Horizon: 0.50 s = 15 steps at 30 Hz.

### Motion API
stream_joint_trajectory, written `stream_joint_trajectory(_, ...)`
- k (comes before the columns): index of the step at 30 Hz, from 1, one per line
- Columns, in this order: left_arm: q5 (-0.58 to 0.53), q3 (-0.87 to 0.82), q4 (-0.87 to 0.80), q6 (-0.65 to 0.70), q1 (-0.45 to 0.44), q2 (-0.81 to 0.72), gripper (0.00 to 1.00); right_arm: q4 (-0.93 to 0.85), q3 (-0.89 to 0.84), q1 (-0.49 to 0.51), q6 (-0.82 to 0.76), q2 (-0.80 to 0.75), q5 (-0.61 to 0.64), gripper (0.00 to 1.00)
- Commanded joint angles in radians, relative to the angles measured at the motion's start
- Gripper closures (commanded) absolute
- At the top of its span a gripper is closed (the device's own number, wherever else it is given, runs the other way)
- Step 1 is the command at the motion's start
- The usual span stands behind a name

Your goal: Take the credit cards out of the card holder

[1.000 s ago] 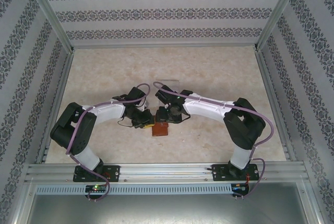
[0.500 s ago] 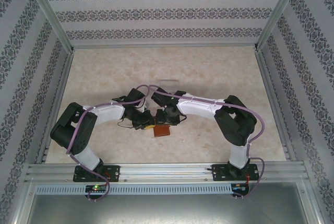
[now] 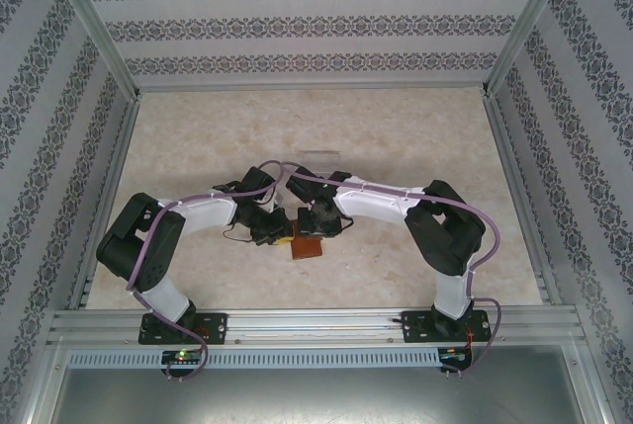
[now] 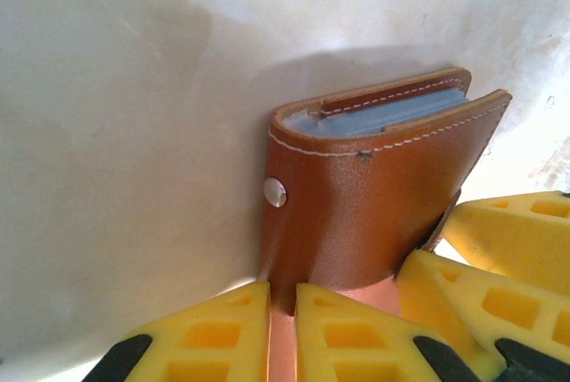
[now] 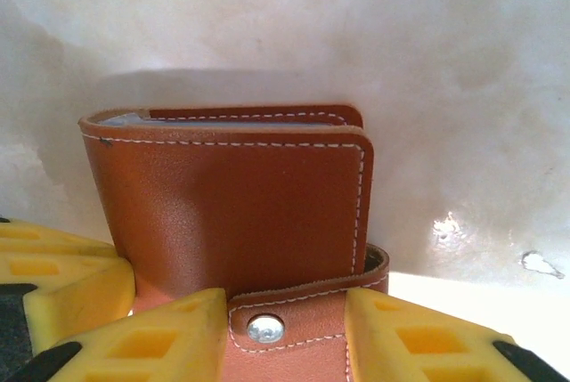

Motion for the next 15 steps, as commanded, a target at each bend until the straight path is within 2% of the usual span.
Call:
stream_joint_trajectory(1, -0.048, -0.012, -0.072, -0.002, 0.001, 0.047, 0.87, -0.025, 0.012, 0.011, -0.012, 0.028, 0.024, 0.65)
stream_joint_trajectory(6, -0.1, 0.009, -0.136, 0.014, 0.001, 0.054, 0.88, -0.021, 0.007, 0.011, -0.021, 0.01, 0.025, 0.8)
stream_joint_trajectory(12, -0.162, 0.041, -0.222, 0.044, 0.002, 0.075, 0.89, -0.028, 0.012, 0.011, -0.025, -0.03, 0.039, 0.92)
stream_joint_trajectory(15, -0.181, 0.052, -0.247, 0.052, 0.0, 0.082, 0.89, -0.033, 0.007, 0.011, -0.025, -0.051, 0.049, 0.94)
